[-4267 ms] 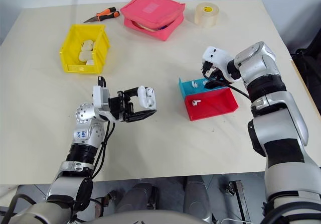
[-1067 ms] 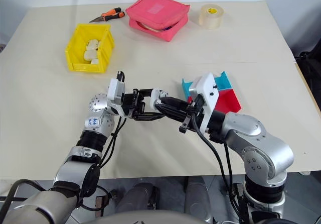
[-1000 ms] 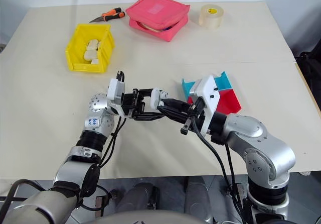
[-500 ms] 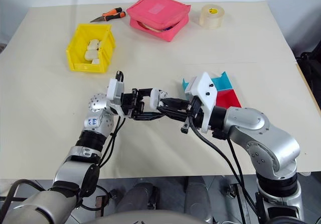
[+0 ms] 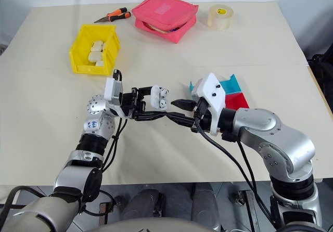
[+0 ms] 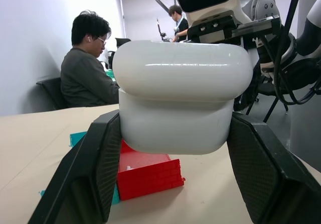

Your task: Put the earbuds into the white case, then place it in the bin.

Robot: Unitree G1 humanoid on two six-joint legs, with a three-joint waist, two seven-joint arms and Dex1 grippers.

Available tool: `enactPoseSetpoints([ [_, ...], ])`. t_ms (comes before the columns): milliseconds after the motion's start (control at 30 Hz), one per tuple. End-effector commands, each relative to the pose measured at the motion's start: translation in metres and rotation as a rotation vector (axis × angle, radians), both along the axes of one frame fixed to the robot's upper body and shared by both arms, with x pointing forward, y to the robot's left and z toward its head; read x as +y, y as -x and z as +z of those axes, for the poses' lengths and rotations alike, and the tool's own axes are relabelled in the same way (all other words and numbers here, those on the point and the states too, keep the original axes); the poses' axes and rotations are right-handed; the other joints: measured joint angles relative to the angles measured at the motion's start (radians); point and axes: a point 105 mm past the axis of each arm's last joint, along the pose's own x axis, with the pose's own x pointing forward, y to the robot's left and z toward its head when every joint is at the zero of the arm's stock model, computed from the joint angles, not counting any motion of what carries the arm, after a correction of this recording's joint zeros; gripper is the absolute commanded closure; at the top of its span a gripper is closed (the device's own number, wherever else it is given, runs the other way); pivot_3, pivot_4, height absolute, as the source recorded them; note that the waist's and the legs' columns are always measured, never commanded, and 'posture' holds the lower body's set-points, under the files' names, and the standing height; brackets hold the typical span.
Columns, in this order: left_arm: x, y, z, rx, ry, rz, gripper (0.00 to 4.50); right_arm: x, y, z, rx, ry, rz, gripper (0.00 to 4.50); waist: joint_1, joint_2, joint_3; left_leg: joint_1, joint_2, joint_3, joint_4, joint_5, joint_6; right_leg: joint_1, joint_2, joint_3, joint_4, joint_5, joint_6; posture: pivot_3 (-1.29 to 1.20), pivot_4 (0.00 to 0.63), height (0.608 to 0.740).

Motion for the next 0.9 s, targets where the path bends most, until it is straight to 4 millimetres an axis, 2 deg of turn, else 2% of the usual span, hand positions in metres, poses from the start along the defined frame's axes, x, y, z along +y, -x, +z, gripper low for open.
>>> enactPoseSetpoints([
  [33,0.005,-0.004,0.001,-0.019,-0.051,0.031,1.72,-0.015,0.003,0.014,-0.074,0.043,-0.043,2.67,0.001,0.000,0.000,0.000,0.000,0.000,0.000,0.000,0.000,0.000,0.000,0.000,0.000,0.000,0.000,0.00,0.150,0.740],
  [133,0.006,-0.008,-0.002,-0.029,-0.127,0.069,1.72,-0.027,0.003,0.016,-0.097,0.097,-0.084,2.67,0.005,0.000,0.000,0.000,0.000,0.000,0.000,0.000,0.000,0.000,0.000,0.000,0.000,0.000,0.000,0.00,0.150,0.740],
  [267,0.003,-0.015,0.000,-0.075,-0.202,0.120,1.72,-0.032,-0.003,0.028,-0.132,0.155,-0.148,2.67,0.010,0.000,0.000,0.000,0.000,0.000,0.000,0.000,0.000,0.000,0.000,0.000,-0.001,0.001,-0.001,0.00,0.150,0.740],
  [367,0.001,-0.015,0.002,-0.098,-0.231,0.118,1.72,-0.025,-0.004,0.034,-0.124,0.176,-0.152,3.28,0.015,0.000,0.000,0.000,0.001,0.001,0.000,0.000,0.000,0.000,0.000,0.000,-0.001,0.001,-0.001,0.00,0.150,0.740],
  [433,-0.002,-0.019,0.001,-0.108,-0.274,0.142,1.72,-0.019,-0.008,0.033,-0.059,0.201,-0.167,3.94,0.016,0.000,0.000,0.000,0.001,0.000,0.000,0.000,0.000,0.000,0.000,0.000,-0.002,0.001,-0.001,0.00,0.150,0.740],
  [500,-0.009,-0.024,0.008,-0.132,-0.286,0.151,1.72,0.006,-0.012,0.042,-0.060,0.199,-0.122,4.45,0.013,0.000,0.000,-0.001,0.002,0.000,0.000,0.000,0.000,0.000,0.000,0.000,-0.002,0.001,-0.001,0.00,0.150,0.740],
  [567,-0.012,-0.025,0.009,-0.143,-0.314,0.153,1.72,0.020,-0.012,0.046,-0.065,0.205,-0.094,4.45,0.014,0.000,0.000,-0.001,0.001,0.000,0.000,0.000,0.000,-0.001,0.000,0.000,-0.001,0.002,-0.002,0.00,0.150,0.740],
  [733,-0.015,-0.028,0.009,-0.167,-0.377,0.152,1.72,0.039,-0.017,0.055,-0.084,0.225,-0.063,4.45,0.016,0.000,0.000,-0.001,-0.001,-0.001,0.000,0.000,0.001,-0.001,0.000,-0.001,-0.001,0.002,-0.002,0.00,0.150,0.740],
  [900,-0.014,-0.031,0.011,-0.184,-0.393,0.168,1.72,0.043,-0.020,0.037,-0.059,0.290,-0.049,4.45,0.013,0.000,0.000,-0.001,-0.002,0.000,0.000,0.000,0.001,-0.001,0.001,-0.003,-0.001,0.002,-0.002,0.00,0.150,0.740],
])
